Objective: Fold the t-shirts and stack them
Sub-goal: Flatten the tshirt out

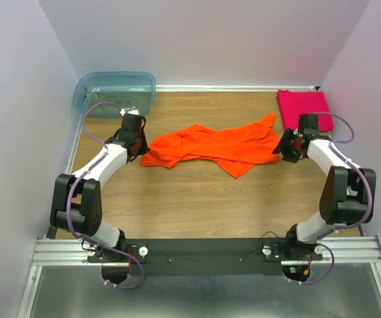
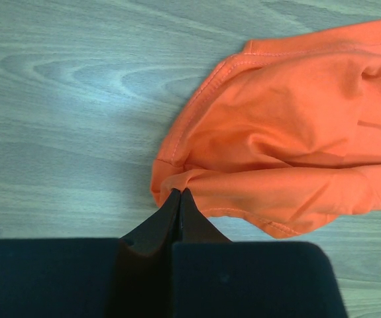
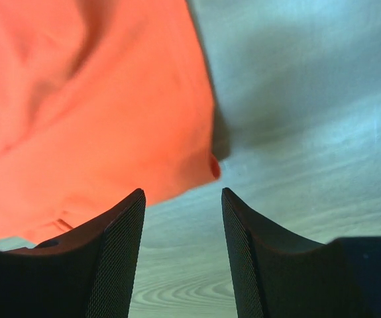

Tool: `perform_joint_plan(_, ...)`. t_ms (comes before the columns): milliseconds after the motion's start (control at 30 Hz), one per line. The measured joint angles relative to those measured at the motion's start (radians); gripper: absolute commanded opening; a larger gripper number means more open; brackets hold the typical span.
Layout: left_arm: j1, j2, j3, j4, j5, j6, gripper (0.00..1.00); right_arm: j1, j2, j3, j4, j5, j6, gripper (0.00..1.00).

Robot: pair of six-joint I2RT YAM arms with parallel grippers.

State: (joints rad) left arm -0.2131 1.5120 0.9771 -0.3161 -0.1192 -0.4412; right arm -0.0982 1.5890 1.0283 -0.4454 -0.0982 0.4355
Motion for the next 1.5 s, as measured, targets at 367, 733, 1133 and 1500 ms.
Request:
perform_joint_plan(367, 0.0, -0.018, -0.011, 0.0, 0.0, 0.003, 0.0, -0.005, 0.014, -0.162, 0.155, -0.064, 0.059, 0.55)
perform_joint_plan(733, 0.0, -0.021, -0.013, 0.0, 0.0, 0.007, 0.0, -0.006, 0.115, -0.041, 0.207, -0.142, 0.09, 0.55)
perform_joint_plan(1133, 0.0, -0.021, -0.013, 0.0, 0.001, 0.007, 0.0, 0.029, 0.2, 0.136, 0.231, -0.214, 0.096, 0.55)
perform_joint_plan(1500, 0.0, -0.021, -0.013, 0.0, 0.002, 0.007, 0.0, -0.072, 0.046, -0.047, 0.187, -0.107, 0.034, 0.68)
